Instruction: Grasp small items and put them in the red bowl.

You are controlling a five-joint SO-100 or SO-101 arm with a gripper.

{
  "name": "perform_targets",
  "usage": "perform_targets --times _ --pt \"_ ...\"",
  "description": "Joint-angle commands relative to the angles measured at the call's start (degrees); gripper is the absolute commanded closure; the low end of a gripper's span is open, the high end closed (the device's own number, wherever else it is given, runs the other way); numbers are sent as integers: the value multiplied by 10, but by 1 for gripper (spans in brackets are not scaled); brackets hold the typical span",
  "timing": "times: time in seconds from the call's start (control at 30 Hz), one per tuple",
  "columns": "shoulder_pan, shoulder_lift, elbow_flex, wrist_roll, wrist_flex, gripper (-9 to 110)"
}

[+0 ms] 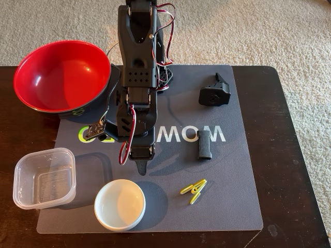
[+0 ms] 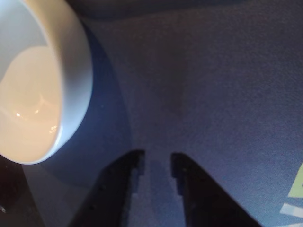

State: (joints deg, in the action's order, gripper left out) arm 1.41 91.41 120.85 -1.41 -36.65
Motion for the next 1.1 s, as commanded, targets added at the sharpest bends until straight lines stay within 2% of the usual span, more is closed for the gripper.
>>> perform_targets --times 0.0,0.57,0.8,0.97,1.07 --pt "33 34 23 38 -30 77" --pt "37 54 32 40 -33 77" --pt "27 339 184 82 -32 77" --pt "32 399 187 90 -92 76" --pt "5 490 186 141 -153 73"
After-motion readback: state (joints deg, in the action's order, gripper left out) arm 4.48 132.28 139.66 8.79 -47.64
